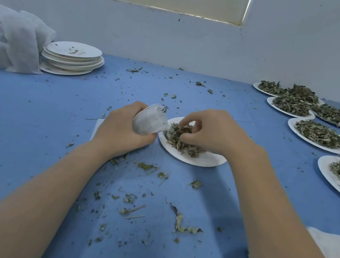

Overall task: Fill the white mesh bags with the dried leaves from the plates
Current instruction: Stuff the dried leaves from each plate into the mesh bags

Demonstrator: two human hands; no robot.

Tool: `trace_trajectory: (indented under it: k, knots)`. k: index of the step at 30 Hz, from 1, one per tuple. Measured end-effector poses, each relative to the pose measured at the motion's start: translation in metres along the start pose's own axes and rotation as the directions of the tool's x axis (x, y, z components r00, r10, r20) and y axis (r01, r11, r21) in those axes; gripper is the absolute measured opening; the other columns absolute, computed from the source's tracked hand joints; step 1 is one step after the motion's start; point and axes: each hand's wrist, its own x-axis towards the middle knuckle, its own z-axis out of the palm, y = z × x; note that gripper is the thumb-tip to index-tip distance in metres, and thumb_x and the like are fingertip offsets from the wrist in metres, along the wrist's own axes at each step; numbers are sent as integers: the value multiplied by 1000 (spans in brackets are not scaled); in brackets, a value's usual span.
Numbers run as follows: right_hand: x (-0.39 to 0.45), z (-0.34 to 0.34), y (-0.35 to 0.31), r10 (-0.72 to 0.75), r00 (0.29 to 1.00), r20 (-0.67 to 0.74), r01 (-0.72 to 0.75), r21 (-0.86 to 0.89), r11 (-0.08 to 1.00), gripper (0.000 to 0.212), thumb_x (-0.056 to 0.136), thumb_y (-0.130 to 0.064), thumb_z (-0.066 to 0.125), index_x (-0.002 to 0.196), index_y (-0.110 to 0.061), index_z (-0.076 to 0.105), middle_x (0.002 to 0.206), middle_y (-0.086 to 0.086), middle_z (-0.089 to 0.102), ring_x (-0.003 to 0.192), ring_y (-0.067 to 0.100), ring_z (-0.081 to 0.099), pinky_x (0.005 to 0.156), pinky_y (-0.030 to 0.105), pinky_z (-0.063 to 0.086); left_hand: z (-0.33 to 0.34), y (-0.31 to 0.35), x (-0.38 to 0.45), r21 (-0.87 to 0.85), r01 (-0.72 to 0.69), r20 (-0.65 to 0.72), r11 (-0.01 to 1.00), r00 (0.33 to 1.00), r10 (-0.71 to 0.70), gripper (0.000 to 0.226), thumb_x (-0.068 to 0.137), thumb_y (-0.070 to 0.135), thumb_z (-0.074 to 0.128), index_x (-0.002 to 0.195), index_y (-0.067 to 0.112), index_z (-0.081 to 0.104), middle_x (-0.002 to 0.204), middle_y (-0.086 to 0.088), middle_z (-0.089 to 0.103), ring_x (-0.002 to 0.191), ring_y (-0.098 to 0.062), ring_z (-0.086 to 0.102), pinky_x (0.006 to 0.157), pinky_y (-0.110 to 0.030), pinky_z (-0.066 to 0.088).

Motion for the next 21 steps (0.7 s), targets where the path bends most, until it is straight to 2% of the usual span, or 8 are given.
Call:
trace_trajectory:
  k: [2,6,9,12,16,19,21]
  knots:
    - [2,5,-4,-43,998,-37,44,7,999,30,79,-32,63,108,-39,64,85,-13,52,80,7,51,67,23,41,1,-1,0,-13,0,-10,1000,1000,0,40,59,44,63,96,35,54,87,12,60,83,-11,57,69,-31,48]
    - [4,24,-11,-63,991,119,78,-125,989,37,88,-35,49,124,-40,53,94,-5,43,87,15,47,71,28,37,1,-4,1,-25,-10,-13,1000,1000,10,36,65,39,72,96,33,54,88,11,60,83,-11,57,71,-35,50]
    - [5,23,-9,-44,988,148,67,-154,986,32,89,-21,47,115,-33,61,96,-3,42,86,19,50,69,29,38,1,-4,0,-38,-8,-19,999,1000,8,37,59,43,64,94,36,53,87,12,60,82,-9,56,70,-32,49]
    - [4,13,-8,-32,988,151,53,-138,989,26,82,-11,57,98,-28,70,73,-13,47,67,8,50,54,22,37,0,-5,0,-43,-15,-20,999,1000,15,36,60,42,64,94,35,53,88,12,60,82,-10,56,70,-33,49]
    - [0,7,-9,-36,988,147,53,-113,992,31,81,-24,59,105,-42,64,68,-17,52,62,-4,49,52,19,35,1,-8,2,-33,-26,-16,999,1000,26,34,67,32,73,95,33,53,86,13,60,83,-13,57,69,-35,49]
    - [-1,15,-13,-64,988,138,77,-92,993,25,84,-41,56,108,-45,62,69,-18,49,67,0,47,56,19,33,1,-8,1,-33,-37,-23,999,999,36,34,68,31,74,95,32,54,85,12,60,82,-12,57,68,-34,49]
    - [-1,18,-15,-73,992,102,84,-108,991,20,84,-44,58,102,-41,66,72,-16,50,73,4,48,59,22,37,1,-8,1,-37,-40,-28,999,999,39,33,69,27,74,95,30,54,85,12,60,81,-11,57,68,-34,49]
